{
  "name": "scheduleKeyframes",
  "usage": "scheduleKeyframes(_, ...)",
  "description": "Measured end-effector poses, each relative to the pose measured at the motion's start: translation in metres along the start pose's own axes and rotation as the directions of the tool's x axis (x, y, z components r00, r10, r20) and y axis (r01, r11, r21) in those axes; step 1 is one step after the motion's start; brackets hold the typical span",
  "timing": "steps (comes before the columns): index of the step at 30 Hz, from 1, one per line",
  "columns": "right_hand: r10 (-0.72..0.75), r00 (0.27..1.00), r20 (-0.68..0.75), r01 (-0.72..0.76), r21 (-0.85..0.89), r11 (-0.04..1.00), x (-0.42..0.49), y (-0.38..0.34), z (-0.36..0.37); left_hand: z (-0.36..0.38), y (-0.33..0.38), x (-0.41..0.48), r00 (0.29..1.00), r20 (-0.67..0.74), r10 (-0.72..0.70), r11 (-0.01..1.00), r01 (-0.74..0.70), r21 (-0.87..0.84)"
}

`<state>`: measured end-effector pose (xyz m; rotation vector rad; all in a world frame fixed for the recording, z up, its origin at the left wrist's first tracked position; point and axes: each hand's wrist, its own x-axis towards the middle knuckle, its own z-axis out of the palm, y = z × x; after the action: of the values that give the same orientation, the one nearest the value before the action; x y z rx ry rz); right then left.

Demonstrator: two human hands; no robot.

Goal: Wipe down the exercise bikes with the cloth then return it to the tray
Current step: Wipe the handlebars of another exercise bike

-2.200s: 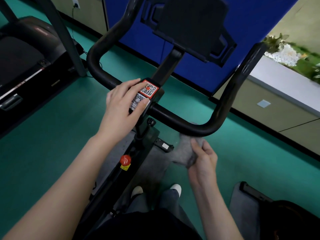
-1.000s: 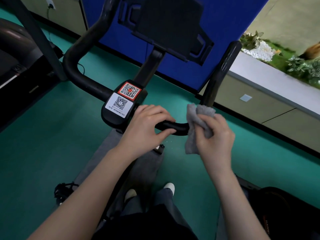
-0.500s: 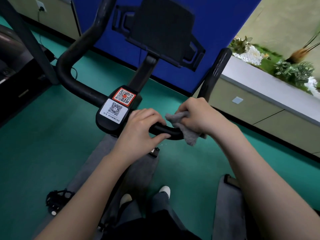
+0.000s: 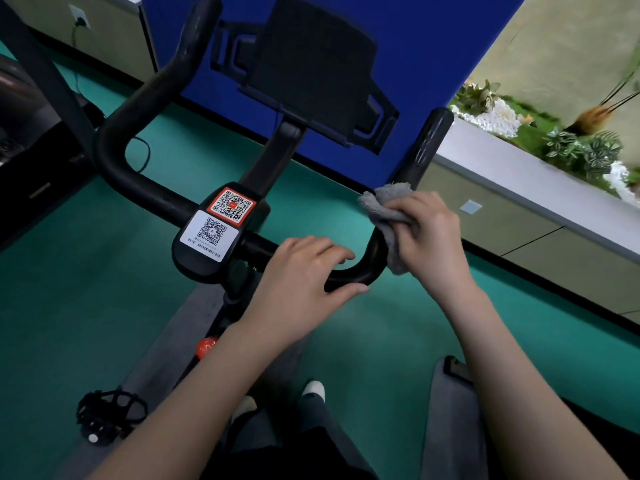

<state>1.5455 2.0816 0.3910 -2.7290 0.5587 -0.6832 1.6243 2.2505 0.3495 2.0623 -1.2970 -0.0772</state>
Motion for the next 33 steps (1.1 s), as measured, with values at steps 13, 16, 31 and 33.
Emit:
scheduleKeyframes(13, 0.141, 0.959, -0.245, -0.064, 0.297, 0.953, -0.023, 0.028, 0.019, 0.017, 0.020, 0.013, 0.983, 0.002, -0.181, 0.983, 0.181, 0.018)
scheduleKeyframes(16, 0.148, 0.933, -0.327, -0.019, 0.365, 0.931, -0.039, 0.024, 0.025, 0.017, 0.021, 0.013, 0.979, -0.004, -0.202, 0.979, 0.202, 0.033)
scheduleKeyframes(31, 0.437, 0.838, -0.326, -0.161, 0.616, 0.771, -0.018, 0.047, 0.044, 0.026, 0.030, 0.034, 0.939, -0.029, -0.342, 0.939, 0.340, -0.056)
scheduleKeyframes(33, 0.433, 0.847, -0.310, -0.154, 0.636, 0.756, -0.034, 0.043, 0.046, 0.029, 0.033, 0.039, 0.940, -0.023, -0.340, 0.939, 0.338, -0.058)
